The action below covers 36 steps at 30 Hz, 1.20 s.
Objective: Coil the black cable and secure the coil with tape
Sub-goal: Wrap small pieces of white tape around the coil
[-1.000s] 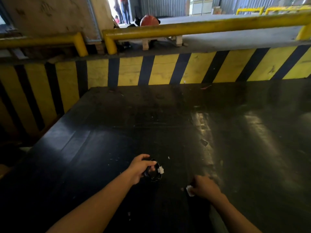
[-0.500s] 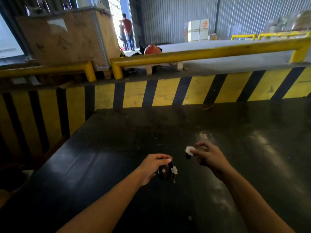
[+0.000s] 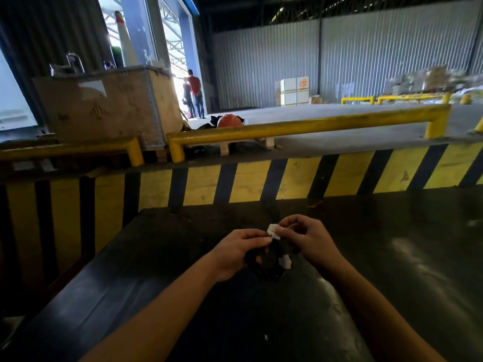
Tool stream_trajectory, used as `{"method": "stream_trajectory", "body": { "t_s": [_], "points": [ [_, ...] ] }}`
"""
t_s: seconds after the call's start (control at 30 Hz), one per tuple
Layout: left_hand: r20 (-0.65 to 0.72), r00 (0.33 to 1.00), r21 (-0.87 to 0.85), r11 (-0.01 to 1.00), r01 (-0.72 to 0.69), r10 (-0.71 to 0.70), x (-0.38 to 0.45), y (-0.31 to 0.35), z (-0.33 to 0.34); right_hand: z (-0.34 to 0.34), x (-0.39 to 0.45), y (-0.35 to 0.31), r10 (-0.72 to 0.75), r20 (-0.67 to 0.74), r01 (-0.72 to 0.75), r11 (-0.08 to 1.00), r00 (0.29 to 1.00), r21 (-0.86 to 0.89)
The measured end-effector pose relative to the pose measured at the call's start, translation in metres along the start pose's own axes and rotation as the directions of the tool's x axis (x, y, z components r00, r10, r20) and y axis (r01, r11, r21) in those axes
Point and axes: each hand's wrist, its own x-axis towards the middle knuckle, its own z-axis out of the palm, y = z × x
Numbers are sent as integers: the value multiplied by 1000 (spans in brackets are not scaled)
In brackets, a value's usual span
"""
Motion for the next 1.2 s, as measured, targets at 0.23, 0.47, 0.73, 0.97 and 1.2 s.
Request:
{"method": "stream_trajectory", "body": {
  "t_s": [0.23,0.47,0.73,0.97,1.2],
  "points": [
    [-25,1000,82,997,-14,16,2,15,-14,2,3,-2,-97,148,121,979,984,-166],
    [-14,1000,188,982,-4,7,-2,21,-16,4,11,0,-163,150,199,942,975,-271],
    [8,1000,247,969,-27,26,-8,30,-5,3,23,0,-118,-153,93,983,981,-161],
    [-25,998,240,970,-43,50,-10,47,-12,-4,17,-10,-100,-47,107,977,994,185],
    [4,998,328,943,-55,57,-20,70,-17,-11,15,-20,-211,207,237,965,955,-110]
  ]
}}
